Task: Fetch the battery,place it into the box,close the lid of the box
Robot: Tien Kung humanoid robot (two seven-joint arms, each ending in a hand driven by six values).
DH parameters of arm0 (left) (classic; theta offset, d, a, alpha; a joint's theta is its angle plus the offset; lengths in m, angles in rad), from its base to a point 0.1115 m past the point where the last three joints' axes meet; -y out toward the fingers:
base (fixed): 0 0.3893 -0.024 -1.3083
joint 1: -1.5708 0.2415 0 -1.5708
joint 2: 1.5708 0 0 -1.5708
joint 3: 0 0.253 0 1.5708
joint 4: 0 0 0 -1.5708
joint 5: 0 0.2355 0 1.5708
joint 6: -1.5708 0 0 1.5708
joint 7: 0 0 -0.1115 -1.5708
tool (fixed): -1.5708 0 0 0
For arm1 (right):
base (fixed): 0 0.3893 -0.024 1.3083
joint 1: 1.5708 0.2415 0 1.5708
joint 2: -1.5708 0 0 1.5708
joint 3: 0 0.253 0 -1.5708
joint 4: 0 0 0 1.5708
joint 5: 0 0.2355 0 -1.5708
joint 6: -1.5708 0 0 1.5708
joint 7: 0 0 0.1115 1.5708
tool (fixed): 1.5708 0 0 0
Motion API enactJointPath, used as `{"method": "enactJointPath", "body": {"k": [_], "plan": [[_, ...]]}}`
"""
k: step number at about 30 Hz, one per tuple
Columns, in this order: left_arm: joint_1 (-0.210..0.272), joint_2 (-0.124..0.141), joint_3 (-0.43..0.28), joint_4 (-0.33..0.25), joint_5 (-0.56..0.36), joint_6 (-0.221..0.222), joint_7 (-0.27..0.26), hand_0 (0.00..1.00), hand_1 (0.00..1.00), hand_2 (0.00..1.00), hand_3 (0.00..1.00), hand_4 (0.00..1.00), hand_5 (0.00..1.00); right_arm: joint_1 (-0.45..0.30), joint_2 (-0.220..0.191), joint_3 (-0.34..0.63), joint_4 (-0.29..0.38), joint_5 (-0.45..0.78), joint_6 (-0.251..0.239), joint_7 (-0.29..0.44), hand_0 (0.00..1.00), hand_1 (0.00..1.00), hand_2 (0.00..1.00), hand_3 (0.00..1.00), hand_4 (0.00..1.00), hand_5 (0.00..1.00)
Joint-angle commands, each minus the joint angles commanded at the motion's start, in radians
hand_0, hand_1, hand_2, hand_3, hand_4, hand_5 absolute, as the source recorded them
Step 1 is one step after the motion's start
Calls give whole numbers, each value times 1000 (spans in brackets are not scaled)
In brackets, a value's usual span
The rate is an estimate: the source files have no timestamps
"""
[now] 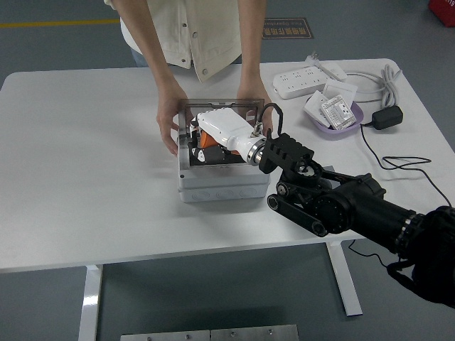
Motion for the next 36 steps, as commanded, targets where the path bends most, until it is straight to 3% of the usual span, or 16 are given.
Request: {"method": "enactJointPath", "body": {"k": [1,6,7,12,13,26,36], "plan": [[0,0,-2,0,2,0,0,643,747,617,554,703,238,0,0,0,0,0,0,0,178,335,409,624,710,182],[0,0,-2,0,2,0,1,643,747,617,554,703,238,-1,-2,3,3,3,0,1,178,335,409,624,710,182],[0,-1,-2,0,2,0,1,643,747,617,554,704,238,-1,-2,6,4,4,-2,2,188,341,411,644,848,311],[-3,-1,13,0,-13,0,-1,643,747,617,554,704,238,-2,-5,16,7,7,-10,8,188,341,411,644,848,311],[-3,-2,15,0,-14,0,-2,643,747,617,554,703,238,-2,-6,17,7,8,-11,8,200,346,416,653,908,389],[-2,-4,28,0,-27,1,-2,643,747,617,554,704,238,-12,-43,91,80,34,-6,9,202,346,418,630,917,397],[0,-8,30,0,-27,-1,2,643,747,617,554,704,238,-5,-104,221,230,56,71,-43,199,339,413,615,915,397]]}}
